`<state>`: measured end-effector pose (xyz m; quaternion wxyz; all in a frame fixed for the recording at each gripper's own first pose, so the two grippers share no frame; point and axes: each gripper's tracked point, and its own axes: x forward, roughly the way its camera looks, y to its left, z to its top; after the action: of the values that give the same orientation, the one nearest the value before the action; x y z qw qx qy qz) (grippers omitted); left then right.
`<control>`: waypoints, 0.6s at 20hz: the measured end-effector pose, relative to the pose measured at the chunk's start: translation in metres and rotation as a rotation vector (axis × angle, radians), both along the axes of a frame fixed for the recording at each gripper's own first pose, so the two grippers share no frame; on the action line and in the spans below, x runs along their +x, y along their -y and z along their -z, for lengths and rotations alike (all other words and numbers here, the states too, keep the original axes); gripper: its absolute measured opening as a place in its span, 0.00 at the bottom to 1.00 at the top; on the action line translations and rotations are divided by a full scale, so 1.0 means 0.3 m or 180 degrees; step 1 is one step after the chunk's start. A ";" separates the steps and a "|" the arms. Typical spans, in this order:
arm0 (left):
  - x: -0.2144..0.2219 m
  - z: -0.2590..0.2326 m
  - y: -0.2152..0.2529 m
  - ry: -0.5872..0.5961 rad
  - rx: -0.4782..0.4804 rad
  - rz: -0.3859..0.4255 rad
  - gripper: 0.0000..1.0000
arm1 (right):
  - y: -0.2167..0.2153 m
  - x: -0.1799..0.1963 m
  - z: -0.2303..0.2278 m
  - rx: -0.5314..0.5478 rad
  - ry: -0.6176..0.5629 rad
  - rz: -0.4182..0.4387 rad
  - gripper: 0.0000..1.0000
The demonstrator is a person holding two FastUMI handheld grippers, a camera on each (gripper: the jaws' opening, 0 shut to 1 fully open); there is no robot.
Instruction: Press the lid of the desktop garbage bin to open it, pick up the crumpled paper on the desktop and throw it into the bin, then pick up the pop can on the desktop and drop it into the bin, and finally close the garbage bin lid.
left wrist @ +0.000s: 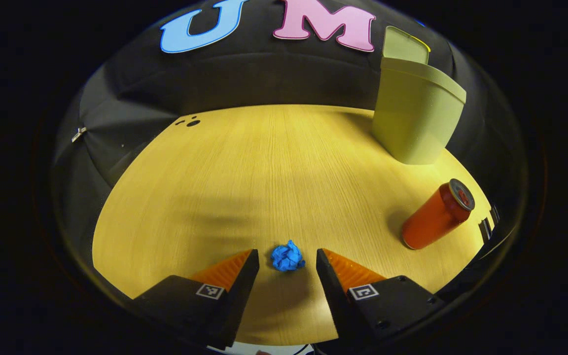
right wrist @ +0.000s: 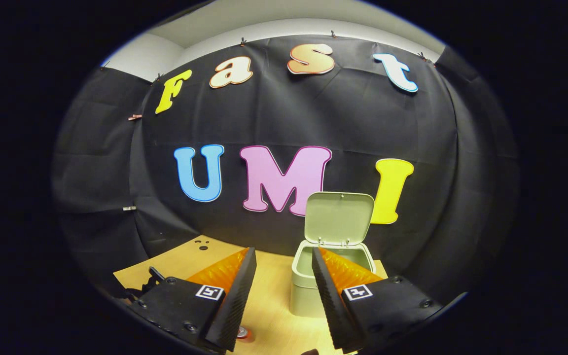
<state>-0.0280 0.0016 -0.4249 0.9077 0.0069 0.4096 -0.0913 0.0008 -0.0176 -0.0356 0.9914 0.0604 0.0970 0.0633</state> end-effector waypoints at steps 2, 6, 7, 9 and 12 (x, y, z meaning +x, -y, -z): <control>0.011 0.021 0.003 -0.0029 0.0021 0.0033 0.73 | 0.004 -0.008 0.000 -0.0025 -0.0011 0.0003 0.73; 0.011 0.066 -0.001 -0.0119 0.0124 0.0078 0.67 | 0.021 -0.025 -0.001 -0.0054 -0.0030 0.0039 0.73; 0.004 0.077 -0.002 -0.0136 0.0153 0.0092 0.64 | 0.024 -0.030 0.002 -0.0052 -0.0035 0.0047 0.73; -0.001 0.084 0.001 -0.0150 0.0166 0.0123 0.53 | 0.033 -0.037 0.009 -0.0047 -0.0059 0.0069 0.73; 0.007 0.079 0.007 -0.0133 0.0132 0.0160 0.39 | 0.036 -0.044 0.012 -0.0029 -0.0078 0.0088 0.74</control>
<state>-0.0258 -0.0006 -0.4485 0.8960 0.0341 0.4300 -0.1056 -0.0124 -0.0283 -0.0391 0.9912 0.0580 0.1087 0.0484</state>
